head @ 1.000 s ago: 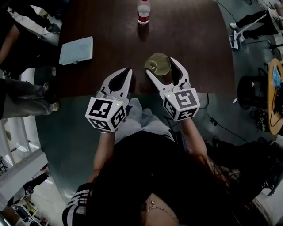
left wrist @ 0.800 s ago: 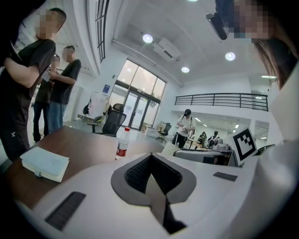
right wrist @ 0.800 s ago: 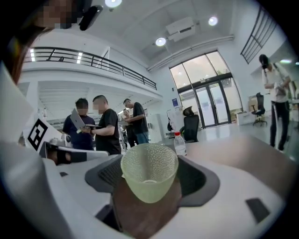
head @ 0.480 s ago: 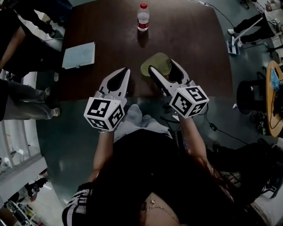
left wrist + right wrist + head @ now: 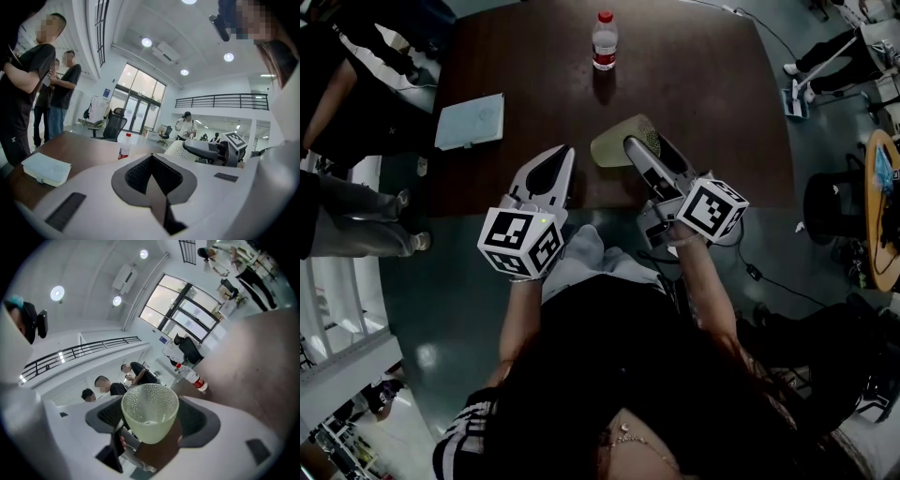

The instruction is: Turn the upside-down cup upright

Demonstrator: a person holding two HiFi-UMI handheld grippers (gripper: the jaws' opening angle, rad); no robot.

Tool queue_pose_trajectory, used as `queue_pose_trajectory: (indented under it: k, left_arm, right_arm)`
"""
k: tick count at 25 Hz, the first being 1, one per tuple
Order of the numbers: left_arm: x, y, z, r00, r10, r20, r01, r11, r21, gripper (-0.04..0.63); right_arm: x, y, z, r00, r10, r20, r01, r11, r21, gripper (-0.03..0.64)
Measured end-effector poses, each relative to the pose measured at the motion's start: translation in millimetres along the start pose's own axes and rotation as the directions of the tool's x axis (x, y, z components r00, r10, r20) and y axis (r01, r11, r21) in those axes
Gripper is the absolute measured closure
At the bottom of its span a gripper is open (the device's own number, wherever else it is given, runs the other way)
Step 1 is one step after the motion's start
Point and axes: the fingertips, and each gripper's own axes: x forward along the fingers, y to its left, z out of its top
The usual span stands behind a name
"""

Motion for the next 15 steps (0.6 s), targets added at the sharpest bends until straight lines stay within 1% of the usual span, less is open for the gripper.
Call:
queue_pose_trajectory:
  k: [2,4,9,12,15]
  left_arm:
    - [-1,0,1,1.000,-0.004,0.005,0.004,1.000,-0.001,0.594]
    - [-3,3,0,1.000,-0.007,0.009,0.007,1.000,-0.004,0.593]
    - [-9,9,1,1.000,-0.016,0.013,0.016,1.000,-0.008,0.594]
    - [-12,12,0,1.000,-0.023,0.013,0.023,1.000,-0.013,0.594]
    - [-14,14,-1,0.999,-0.033,0.014,0.033,0.999,-0.019,0.594]
  right_arm:
    - [-1,1,1,1.000,0.026,0.009,-0.026,0.998,0.055,0.256]
    - [1,5,1,0.998,0.053,0.015,-0.054,0.995,0.087,0.256]
    - [3,4,-5,0.997,0.075,0.030,-0.080,0.977,0.196,0.256]
    - [4,2,-9,0.996,0.084,0.040,-0.092,0.959,0.268,0.256]
    - [6,-1,-14,0.993,0.100,0.055,-0.113,0.928,0.355,0.256]
